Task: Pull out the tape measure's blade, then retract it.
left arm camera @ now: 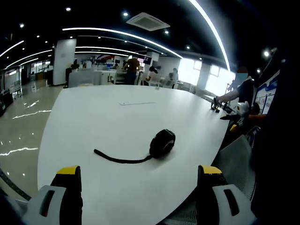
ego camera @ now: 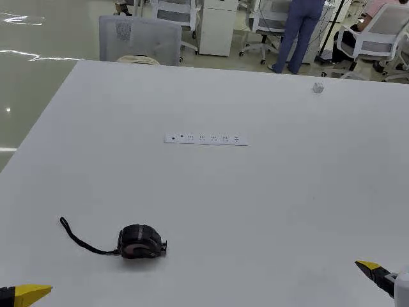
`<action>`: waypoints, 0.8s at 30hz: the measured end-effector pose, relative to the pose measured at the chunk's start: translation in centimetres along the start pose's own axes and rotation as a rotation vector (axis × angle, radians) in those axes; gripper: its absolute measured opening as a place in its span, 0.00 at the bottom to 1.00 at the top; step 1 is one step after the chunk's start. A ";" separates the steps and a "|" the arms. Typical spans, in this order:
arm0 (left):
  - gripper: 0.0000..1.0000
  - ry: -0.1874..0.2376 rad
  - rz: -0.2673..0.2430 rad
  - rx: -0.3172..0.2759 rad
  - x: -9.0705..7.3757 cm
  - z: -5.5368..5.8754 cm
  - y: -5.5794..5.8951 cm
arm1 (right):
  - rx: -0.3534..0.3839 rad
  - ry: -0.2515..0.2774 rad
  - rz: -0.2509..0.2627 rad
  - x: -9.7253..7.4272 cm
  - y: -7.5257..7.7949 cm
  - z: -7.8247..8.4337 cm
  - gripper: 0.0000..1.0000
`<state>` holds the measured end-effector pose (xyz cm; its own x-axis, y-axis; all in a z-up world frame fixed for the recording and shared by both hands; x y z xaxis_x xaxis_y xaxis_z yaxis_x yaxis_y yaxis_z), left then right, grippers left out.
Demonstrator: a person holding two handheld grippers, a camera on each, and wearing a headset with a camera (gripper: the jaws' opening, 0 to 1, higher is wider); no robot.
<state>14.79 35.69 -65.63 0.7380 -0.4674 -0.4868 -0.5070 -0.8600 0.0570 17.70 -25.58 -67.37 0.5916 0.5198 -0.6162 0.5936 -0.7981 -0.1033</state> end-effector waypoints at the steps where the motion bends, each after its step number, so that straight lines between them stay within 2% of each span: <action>1: 1.00 -0.001 0.000 0.006 0.2 -0.1 0.1 | 0.001 0.002 -0.002 0.1 0.0 -0.1 1.00; 13: 1.00 -0.036 0.031 0.036 1.9 -0.4 0.4 | -0.011 -0.006 -0.048 1.9 -0.8 -1.3 1.00; 19: 1.00 -0.025 0.056 0.066 2.9 -1.3 0.4 | -0.030 -0.009 -0.075 3.1 -1.2 -2.2 1.00; 24: 1.00 -0.035 0.077 0.083 3.8 -2.1 0.2 | -0.057 -0.010 -0.100 4.0 -1.8 -2.9 1.00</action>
<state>18.37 33.31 -65.65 0.6800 -0.5226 -0.5143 -0.5979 -0.8012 0.0236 20.60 -21.14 -67.37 0.5225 0.5928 -0.6128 0.6800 -0.7234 -0.1200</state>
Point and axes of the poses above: the centre of the closed fingertips' face, and the gripper's own axes: x roughly forward along the fingers, y roughly to its right, z roughly out of its underside, the point moved 9 cm from there along -x, roughly backward along the fingers, and after that the axes turned 8 degrees about x, right-handed, at the moved point
